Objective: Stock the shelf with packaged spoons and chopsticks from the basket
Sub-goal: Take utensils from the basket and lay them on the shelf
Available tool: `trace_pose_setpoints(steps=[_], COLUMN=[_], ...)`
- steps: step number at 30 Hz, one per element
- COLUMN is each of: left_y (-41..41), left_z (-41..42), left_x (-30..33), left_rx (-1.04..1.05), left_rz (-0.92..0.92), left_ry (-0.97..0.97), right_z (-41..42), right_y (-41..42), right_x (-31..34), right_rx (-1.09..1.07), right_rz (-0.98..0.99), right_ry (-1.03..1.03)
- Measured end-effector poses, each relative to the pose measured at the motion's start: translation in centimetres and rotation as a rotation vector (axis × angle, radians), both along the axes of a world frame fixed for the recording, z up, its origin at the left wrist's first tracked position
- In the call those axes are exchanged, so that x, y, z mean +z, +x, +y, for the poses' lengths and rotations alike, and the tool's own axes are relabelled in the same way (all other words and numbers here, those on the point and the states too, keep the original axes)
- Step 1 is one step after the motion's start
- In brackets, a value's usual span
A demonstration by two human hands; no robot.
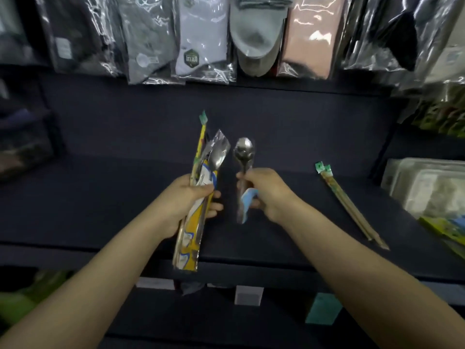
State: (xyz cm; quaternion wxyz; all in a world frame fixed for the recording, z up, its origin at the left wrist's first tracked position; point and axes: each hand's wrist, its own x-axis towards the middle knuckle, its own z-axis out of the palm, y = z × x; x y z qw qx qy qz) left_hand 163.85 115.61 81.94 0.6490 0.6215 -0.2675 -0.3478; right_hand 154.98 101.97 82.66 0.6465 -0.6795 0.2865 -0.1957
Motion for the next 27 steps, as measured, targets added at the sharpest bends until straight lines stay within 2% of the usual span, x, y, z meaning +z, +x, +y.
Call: trace_pose_setpoints(steps=[1, 3, 5, 12, 15, 17, 18, 19, 21, 22, 23, 24, 27], left_y=[0.9, 2.6, 4.0, 7.4, 8.2, 8.8, 9.0, 9.3, 9.6, 9.7, 9.8, 9.8, 10.3], left_z=[0.7, 2.2, 3.5, 5.7, 6.1, 6.3, 6.3, 6.3, 6.1, 6.0, 5.9, 5.9, 6.0], left_x=[-0.3, -0.5, -0.6, -1.0, -1.1, -1.0, -1.0, -1.0, -0.9, -0.8, -0.7, -0.5, -0.1], left_rx=[0.03, 0.081, 0.107, 0.064, 0.036, 0.037, 0.044, 0.053, 0.071, 0.081, 0.091, 0.089, 0.033], left_rz=[0.03, 0.122, 0.197, 0.161, 0.192, 0.21, 0.215, 0.224, 0.251, 0.246, 0.225, 0.209, 0.218], left_ry=[0.009, 0.027, 0.049, 0.062, 0.03, 0.024, 0.023, 0.017, -0.005, -0.01, -0.013, -0.026, -0.063], right_z=[-0.7, -1.8, -2.1, -0.3, -0.3, 0.6, 1.7, 3.2, 7.3, 9.2, 10.6, 11.5, 12.3], right_y=[0.6, 1.9, 3.1, 6.4, 6.8, 7.4, 7.8, 8.1, 8.6, 8.9, 9.1, 9.4, 10.8], right_x=[-0.2, -0.8, -1.4, -2.7, -3.2, -3.0, -2.7, -2.4, -1.4, -1.0, -0.8, -0.8, -1.2], right_rx=[-0.018, -0.047, -0.078, -0.059, -0.094, -0.166, -0.178, -0.144, 0.038, 0.145, 0.229, 0.284, 0.281], right_rz=[0.065, 0.265, 0.45, 0.976, 1.049, 0.905, 0.739, 0.53, 0.202, 0.126, 0.094, 0.07, -0.004], right_ry=[-0.092, -0.429, -0.67, -1.273, -1.407, -1.49, -1.424, -1.241, -0.64, -0.358, -0.173, -0.077, -0.017])
